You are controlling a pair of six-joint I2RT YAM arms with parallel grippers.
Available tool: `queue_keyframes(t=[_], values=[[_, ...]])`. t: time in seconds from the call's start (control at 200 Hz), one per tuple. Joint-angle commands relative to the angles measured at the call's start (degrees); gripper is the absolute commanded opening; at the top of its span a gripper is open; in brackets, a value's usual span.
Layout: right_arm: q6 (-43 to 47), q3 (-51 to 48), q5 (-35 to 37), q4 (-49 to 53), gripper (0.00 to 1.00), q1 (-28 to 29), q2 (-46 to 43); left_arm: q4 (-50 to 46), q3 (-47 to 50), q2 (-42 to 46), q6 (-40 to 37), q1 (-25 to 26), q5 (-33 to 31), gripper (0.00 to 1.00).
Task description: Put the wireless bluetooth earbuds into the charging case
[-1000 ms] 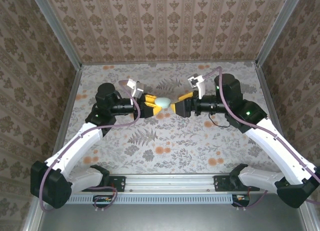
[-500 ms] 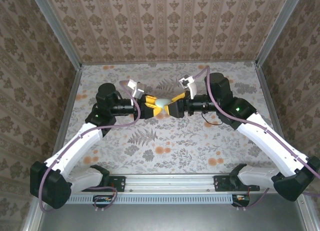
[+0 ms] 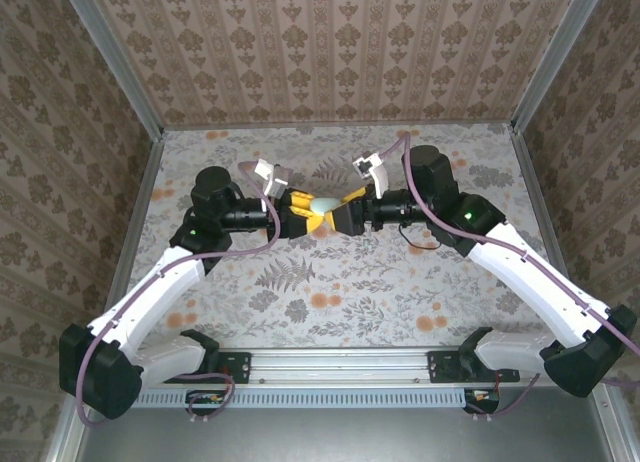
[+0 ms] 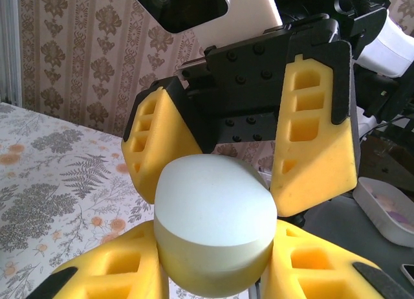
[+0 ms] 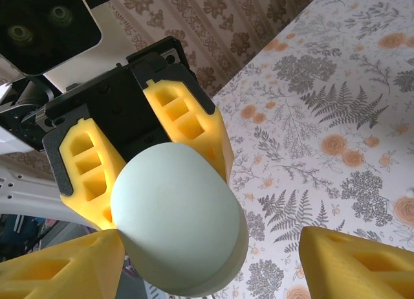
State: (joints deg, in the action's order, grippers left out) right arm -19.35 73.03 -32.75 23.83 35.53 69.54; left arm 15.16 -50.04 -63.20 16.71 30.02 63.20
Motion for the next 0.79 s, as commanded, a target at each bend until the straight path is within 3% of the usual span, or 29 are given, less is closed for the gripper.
queue_keyframes(t=[0.0, 0.365, 0.79], values=[[-1.1, 1.5, 4.8, 0.2, 0.71, -0.5, 0.5, 0.4, -2.4, 1.0, 0.2, 0.8, 2.1, 0.0], [-4.3, 2.6, 12.2, -1.2, 0.7, -1.4, -0.3, 0.3, -2.4, 1.0, 0.2, 1.6, 2.6, 0.0], [-7.7, 2.6, 13.5, -1.2, 0.71, -3.1, -0.5, -0.6, -1.8, 0.6, -1.1, 1.4, 1.2, 0.0]])
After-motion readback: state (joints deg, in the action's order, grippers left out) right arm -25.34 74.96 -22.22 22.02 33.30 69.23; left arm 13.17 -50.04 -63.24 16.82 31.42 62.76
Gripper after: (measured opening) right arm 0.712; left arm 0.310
